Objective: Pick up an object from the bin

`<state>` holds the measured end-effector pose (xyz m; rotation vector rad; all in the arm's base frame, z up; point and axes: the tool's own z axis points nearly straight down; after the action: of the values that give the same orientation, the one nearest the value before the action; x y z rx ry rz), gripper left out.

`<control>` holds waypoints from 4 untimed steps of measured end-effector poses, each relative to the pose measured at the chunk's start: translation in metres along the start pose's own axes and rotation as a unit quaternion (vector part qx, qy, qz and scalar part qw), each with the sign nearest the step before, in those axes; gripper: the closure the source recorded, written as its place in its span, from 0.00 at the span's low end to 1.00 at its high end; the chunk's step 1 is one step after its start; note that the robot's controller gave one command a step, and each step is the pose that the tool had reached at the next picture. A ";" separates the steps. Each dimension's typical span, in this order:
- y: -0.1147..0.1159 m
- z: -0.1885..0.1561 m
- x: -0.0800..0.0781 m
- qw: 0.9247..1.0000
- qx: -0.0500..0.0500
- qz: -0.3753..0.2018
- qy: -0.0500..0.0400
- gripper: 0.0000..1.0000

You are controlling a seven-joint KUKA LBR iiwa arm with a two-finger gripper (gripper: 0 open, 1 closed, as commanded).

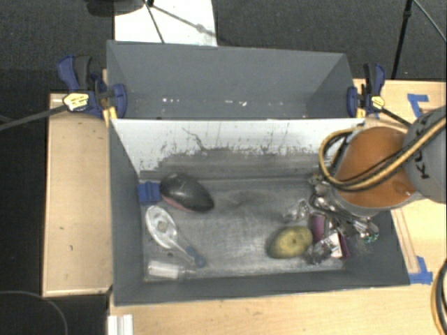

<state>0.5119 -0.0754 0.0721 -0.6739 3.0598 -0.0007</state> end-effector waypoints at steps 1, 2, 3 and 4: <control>-0.001 -0.002 -0.002 1.000 0.002 -0.002 -0.003 1.00; 0.000 0.000 0.001 1.000 0.000 -0.003 0.002 0.00; -0.001 -0.002 -0.002 1.000 0.001 -0.004 -0.003 1.00; 0.000 0.001 0.002 1.000 0.000 -0.005 0.003 0.00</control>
Offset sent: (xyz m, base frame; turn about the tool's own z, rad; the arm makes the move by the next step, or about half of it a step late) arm 0.0000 0.0000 0.0000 0.0000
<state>0.5106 -0.0763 0.0716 -0.6905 3.0614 -0.0019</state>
